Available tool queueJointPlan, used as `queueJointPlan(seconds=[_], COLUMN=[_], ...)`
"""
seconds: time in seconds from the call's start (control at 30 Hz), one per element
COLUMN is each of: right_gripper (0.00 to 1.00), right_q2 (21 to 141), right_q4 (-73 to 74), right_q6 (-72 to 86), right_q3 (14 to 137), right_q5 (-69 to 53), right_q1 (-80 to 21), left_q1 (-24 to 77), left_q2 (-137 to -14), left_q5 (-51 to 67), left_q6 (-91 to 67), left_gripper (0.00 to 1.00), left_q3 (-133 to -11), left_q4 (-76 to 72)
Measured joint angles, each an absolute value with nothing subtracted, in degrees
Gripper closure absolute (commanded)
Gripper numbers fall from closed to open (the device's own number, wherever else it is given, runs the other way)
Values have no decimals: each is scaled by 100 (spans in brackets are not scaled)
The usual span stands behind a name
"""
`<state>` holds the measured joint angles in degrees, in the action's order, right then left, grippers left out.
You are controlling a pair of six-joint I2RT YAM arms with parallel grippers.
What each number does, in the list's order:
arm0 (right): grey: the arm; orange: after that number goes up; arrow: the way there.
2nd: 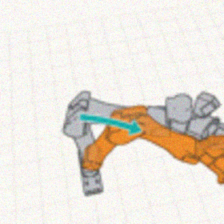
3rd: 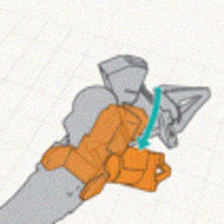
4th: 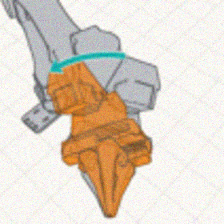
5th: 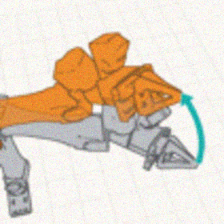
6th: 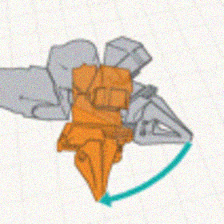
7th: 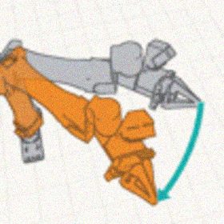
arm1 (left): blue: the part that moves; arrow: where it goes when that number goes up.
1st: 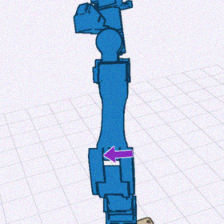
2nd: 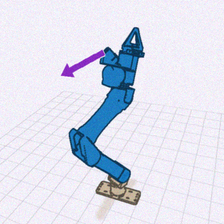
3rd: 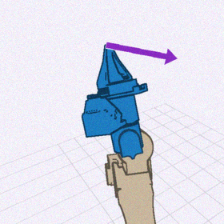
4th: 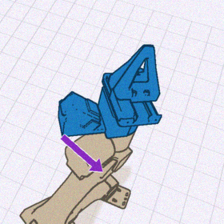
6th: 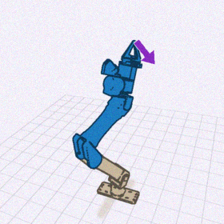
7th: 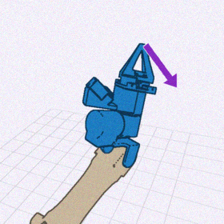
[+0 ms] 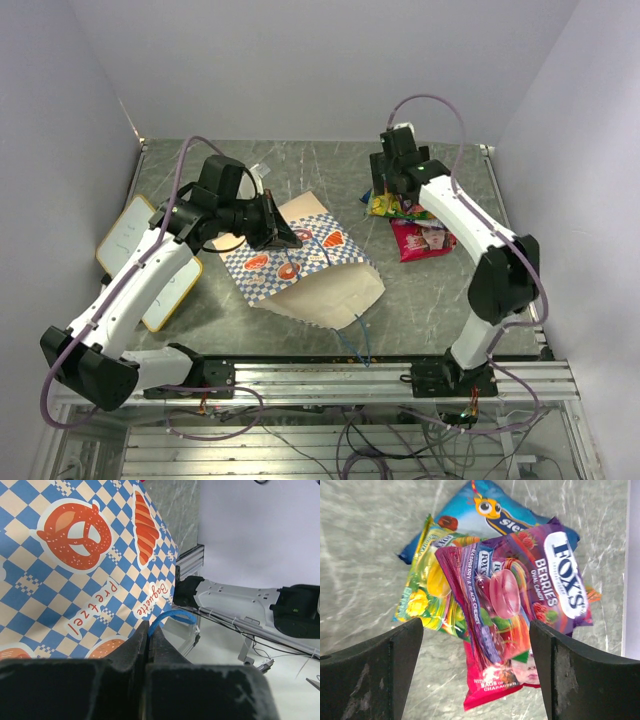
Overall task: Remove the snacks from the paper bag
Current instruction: Place the snack at the center of the board.
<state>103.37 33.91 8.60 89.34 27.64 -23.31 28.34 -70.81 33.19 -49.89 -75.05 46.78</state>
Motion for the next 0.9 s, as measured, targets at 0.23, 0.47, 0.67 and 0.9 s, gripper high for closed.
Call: queueJointPlan(seconds=[0.23,0.47,0.67,0.9], right_gripper=[12,13,14,15], right_q2=[9308,8886,8729,7874], right_q4=[3439,3597,3804,3846], right_q6=[832,1181,1577,1809], right_q3=[8742,8025,7664,7277], right_q5=[2287,1487,670,-211], right_q1=[-2331,-2333,-2364,-2449], left_q1=[2836,2836,2836,2836], left_q2=[-7048,-7028,-7028,-7050], left_q5=[3105,2978,2976,3009], left_q6=[-5087,-5404,-5693,-6012], left_gripper=[93,93,93,93], left_q3=[-7507,-7428,-7175,-7004], left_q4=[4442,3994,3621,3264])
